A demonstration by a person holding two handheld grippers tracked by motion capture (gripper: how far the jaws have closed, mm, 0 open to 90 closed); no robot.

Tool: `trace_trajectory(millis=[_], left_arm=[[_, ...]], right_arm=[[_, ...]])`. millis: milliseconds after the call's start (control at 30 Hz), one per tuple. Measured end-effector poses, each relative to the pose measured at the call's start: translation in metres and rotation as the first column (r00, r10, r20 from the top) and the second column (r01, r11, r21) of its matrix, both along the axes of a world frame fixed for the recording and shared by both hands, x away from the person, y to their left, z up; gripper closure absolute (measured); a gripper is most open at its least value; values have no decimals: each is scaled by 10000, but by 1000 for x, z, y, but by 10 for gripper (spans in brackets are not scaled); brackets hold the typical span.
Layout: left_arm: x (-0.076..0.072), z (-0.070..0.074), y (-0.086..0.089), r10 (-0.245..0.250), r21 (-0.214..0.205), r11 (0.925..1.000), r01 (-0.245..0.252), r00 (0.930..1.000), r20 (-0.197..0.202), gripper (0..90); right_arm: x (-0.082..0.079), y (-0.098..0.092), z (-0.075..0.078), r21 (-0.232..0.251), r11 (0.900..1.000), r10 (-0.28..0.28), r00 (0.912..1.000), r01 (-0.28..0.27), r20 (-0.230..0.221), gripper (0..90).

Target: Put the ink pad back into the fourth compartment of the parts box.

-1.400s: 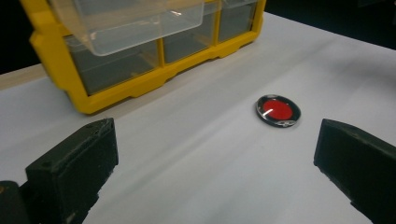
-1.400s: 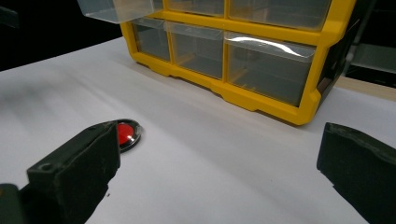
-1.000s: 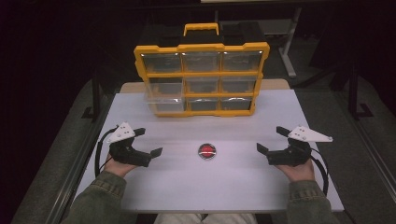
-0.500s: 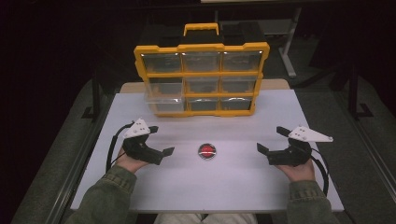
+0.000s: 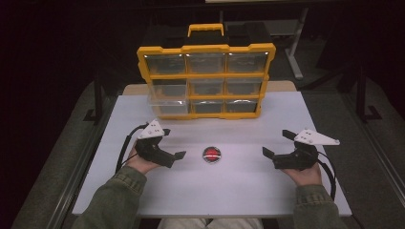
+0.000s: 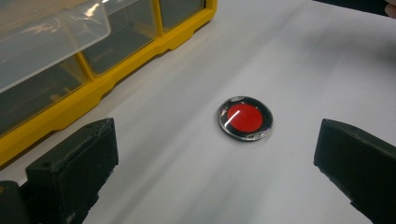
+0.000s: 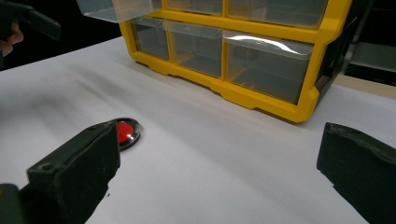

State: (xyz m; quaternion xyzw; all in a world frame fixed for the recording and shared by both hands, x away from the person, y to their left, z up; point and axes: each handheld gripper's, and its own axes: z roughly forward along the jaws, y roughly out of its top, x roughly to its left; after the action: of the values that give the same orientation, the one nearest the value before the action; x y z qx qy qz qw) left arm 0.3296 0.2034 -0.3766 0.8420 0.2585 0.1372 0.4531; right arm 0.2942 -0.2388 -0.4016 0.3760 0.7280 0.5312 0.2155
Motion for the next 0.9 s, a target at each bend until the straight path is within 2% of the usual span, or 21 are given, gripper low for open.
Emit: trace_trajectory(millis=[167,433,900], left_arm=[[3,-1,-8,-150,28,9999,150,9999,-32,0],[13,-8,-23,-592,485,9970,606,9978,-297,0],[28,-17,-42,-1076,1188,9866,1122,9932,-444,0]], right_arm=[[0,1,0,-64,10000,37,10000,-37,-25,0],[0,0,0,-48,10000,24,10000,-24,-14,0],[0,1,-1,-128,9999,33,10000,-34,-45,0]])
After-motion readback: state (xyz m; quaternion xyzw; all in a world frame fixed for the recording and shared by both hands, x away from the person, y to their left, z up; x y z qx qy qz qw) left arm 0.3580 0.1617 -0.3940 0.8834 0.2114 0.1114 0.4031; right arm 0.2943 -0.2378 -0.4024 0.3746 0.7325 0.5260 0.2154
